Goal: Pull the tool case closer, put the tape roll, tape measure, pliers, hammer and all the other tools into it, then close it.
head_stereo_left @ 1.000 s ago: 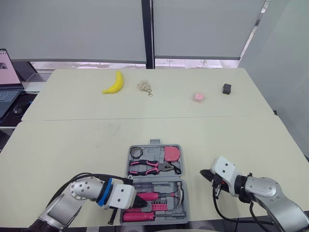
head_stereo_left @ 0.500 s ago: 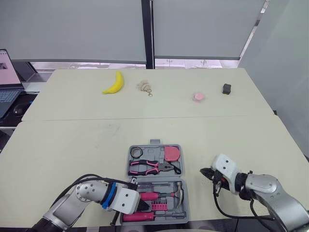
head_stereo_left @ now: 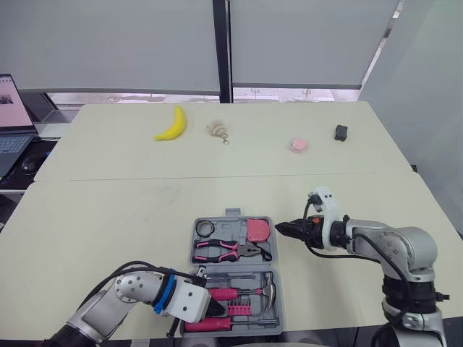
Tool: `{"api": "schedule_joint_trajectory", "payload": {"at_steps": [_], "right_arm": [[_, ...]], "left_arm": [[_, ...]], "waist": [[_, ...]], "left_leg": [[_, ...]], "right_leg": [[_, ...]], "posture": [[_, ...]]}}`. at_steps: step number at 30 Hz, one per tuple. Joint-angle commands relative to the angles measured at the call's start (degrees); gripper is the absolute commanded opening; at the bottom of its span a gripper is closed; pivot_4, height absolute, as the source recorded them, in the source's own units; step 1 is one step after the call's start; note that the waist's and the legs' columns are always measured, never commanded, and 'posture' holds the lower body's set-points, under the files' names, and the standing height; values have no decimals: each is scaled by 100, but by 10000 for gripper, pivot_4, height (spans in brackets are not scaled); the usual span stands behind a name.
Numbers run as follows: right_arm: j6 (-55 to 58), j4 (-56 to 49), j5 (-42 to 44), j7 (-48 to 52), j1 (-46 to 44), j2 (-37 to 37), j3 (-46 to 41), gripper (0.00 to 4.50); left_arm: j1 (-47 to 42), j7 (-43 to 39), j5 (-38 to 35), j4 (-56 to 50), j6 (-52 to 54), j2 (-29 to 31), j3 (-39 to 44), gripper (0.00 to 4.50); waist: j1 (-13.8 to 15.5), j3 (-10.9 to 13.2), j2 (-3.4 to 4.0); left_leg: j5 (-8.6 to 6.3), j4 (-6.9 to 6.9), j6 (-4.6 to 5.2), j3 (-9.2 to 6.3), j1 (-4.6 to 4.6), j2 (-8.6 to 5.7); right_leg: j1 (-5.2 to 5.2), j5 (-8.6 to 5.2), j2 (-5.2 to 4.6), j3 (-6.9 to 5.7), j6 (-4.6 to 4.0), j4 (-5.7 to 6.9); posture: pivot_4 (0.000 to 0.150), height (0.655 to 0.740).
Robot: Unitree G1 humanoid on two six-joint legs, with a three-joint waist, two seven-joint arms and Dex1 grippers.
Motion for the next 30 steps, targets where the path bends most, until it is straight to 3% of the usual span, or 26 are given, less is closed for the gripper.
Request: {"api": "schedule_joint_trajectory", "payload": {"at_steps": [1, 13, 30], "right_arm": [[-41, 284, -47, -311, -181, 313, -152, 44803], [-665, 1677, -126, -389, -436, 703, 280, 44803], [-1380, 2448, 338, 983, -998, 475, 795, 44803]], "left_arm": [[53, 75, 455, 393, 105, 55, -140, 0], [61, 51, 535, 552, 47, 145, -227, 0], [-87, -85, 725, 952, -184, 514, -451, 0]], "waist": [[-2, -1, 5], [-22, -19, 22], [-148, -32, 30]], "left_leg": [[0, -1, 0, 1, 2, 1], [0, -4, 0, 3, 8, 1], [3, -23, 6, 15, 33, 4]], "right_leg": [[0, 0, 0, 1, 0, -1], [2, -3, 1, -2, 7, -3], [2, -13, 12, 37, 26, 0]], "posture": [[1500, 7400], [1500, 7400], [1500, 7400]]}}
